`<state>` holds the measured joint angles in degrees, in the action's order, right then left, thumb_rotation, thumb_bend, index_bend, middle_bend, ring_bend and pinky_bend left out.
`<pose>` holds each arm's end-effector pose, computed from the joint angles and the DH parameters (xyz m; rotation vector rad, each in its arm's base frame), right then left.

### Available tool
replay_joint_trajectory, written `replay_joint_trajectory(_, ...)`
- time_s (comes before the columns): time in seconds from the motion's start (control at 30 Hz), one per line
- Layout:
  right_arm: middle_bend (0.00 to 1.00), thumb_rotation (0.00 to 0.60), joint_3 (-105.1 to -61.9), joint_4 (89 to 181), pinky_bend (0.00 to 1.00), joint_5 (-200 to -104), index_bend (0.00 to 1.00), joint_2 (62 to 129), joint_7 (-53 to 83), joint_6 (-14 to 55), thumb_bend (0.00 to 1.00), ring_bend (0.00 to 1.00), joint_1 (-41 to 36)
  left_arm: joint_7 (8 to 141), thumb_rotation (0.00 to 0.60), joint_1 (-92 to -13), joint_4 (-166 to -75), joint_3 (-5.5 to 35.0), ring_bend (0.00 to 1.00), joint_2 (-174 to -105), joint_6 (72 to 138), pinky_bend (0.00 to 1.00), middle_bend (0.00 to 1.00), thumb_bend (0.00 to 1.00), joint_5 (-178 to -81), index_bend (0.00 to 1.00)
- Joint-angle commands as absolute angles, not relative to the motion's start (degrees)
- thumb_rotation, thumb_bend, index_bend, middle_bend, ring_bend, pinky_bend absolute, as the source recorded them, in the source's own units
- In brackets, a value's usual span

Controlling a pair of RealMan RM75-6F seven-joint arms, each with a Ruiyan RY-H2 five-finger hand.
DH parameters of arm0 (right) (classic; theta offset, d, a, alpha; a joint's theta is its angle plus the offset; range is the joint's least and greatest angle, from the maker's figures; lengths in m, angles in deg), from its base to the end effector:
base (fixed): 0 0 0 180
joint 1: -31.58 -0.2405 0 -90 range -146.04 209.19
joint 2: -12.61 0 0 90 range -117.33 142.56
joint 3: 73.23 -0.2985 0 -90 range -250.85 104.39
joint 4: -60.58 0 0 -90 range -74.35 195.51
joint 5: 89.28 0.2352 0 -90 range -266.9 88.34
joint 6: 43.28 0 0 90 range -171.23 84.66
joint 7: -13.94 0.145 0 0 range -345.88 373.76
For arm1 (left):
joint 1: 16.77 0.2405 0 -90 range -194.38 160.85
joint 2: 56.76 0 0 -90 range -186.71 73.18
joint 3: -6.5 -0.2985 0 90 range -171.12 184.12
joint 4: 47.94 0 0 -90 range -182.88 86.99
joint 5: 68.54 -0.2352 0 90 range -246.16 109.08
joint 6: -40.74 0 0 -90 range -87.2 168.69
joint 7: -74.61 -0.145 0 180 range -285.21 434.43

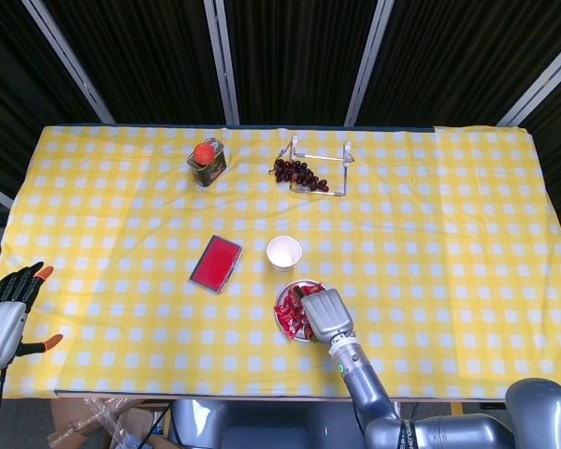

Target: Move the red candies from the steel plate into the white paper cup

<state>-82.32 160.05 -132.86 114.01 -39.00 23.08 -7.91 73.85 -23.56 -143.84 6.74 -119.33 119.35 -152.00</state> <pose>-0.1292 -0.2861 -0.1089 1.9119 -1.0447 0.6755 -0.3571 0.1858 0.1391 -1.4508 -1.0352 -0.8246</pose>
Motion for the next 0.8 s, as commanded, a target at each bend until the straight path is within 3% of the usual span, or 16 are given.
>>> replay_joint_trajectory(0.03, 0.77, 0.600, -82.3, 159.6, 0.90, -132.2, 0.19, 114.2, -39.0, 23.2, 0.33, 0.81, -8.3, 73.9, 0.600, -23.6, -143.9, 6.7, 0.00, -119.3, 119.3, 0.00, 0.00, 0.04, -152.0, 0.00)
replay_joint_trajectory(0.2, 0.77, 0.600, -82.4, 158.9, 0.90, -131.1, 0.23, 114.3, -39.0, 23.4, 0.33, 0.81, -9.0, 74.0, 0.600, -23.6, -143.9, 6.7, 0.00, -119.3, 119.2, 0.00, 0.00, 0.04, -151.9, 0.00)
replay_joint_trajectory(0.37, 0.77, 0.600, -82.4, 158.8, 0.90, -130.2, 0.45, 114.2, -38.4, 23.6, 0.34, 0.81, -9.4, 74.0, 0.600, -23.6, -144.1, 6.7, 0.00, -119.2, 119.1, 0.00, 0.00, 0.04, -151.8, 0.00)
replay_joint_trajectory(0.5, 0.78, 0.600, -82.2, 158.4, 0.90, -130.4, 0.57, 114.3, -37.6, 23.4, 0.41, 0.81, -9.6, 73.9, 0.600, -23.6, -144.1, 6.7, 0.00, -119.2, 119.1, 0.00, 0.00, 0.04, -151.8, 0.00)
replay_joint_trajectory(0.8, 0.79, 0.600, -82.2, 156.5, 0.90, -132.2, 0.64, 115.3, -33.9, 22.9, 0.46, 0.83, -9.9, 74.1, 0.600, -23.7, -144.2, 6.6, 0.00, -119.1, 119.0, 0.00, 0.00, 0.04, -151.8, 0.00)
